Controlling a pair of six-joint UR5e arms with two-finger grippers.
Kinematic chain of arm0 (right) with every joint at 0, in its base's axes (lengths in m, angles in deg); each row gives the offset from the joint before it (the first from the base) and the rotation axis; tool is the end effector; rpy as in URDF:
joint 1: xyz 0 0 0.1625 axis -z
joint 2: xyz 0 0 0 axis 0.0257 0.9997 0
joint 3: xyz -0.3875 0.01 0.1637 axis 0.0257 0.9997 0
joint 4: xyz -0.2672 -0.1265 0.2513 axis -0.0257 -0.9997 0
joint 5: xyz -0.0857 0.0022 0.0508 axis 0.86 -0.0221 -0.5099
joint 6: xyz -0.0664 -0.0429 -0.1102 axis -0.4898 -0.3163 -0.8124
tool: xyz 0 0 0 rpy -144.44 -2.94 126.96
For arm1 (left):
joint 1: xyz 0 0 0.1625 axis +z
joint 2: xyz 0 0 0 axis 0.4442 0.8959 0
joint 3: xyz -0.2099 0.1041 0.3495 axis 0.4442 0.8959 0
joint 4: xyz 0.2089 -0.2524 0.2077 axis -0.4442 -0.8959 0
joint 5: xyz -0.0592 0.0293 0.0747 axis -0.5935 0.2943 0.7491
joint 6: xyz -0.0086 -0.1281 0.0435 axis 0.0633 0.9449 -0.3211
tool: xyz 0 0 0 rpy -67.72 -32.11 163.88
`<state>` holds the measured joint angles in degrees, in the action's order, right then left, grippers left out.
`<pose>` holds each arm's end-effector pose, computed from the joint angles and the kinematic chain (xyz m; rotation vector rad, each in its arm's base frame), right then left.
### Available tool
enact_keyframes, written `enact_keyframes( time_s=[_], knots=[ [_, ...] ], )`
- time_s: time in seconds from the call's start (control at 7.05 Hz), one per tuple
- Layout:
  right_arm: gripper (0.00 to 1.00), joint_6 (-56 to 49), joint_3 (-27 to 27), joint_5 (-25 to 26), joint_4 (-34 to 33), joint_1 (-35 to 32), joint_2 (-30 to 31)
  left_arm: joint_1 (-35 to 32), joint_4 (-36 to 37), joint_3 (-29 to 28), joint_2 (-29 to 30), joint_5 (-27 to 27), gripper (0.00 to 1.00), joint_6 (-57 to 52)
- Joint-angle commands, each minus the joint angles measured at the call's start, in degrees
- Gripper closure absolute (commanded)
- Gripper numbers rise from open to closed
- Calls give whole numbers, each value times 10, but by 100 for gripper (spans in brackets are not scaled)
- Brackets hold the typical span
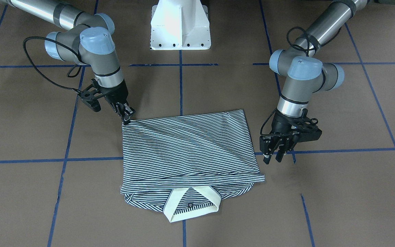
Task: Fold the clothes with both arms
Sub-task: 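Grasp the folded edge with the right gripper and drag it toward the robot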
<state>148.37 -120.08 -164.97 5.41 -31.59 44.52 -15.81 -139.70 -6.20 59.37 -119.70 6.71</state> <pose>-0.4903 -0.4271 0.3679 -0.0242 -0.9098 0.8541 0.4257 -0.5634 0.4045 0.4783 0.9717 -0.4774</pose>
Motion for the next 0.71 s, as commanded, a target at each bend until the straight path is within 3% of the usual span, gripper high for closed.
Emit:
enact_keyframes(
  time_s=[0.0, 0.28, 0.43, 0.57],
  knots=[
    [100, 6, -109, -4, -3, 19, 75, 0, 0, 3, 0, 0, 46, 1],
    [100, 15, -258, -11, -3, 141, 227, 0, 1, 14, 1, -5, 41, 14],
    [100, 52, -288, -12, -14, 211, 254, 17, 3, 39, 0, -7, 33, 37],
    [98, 59, -291, -11, -45, 258, 254, 35, 3, 59, 0, -18, 33, 72]
  ],
)
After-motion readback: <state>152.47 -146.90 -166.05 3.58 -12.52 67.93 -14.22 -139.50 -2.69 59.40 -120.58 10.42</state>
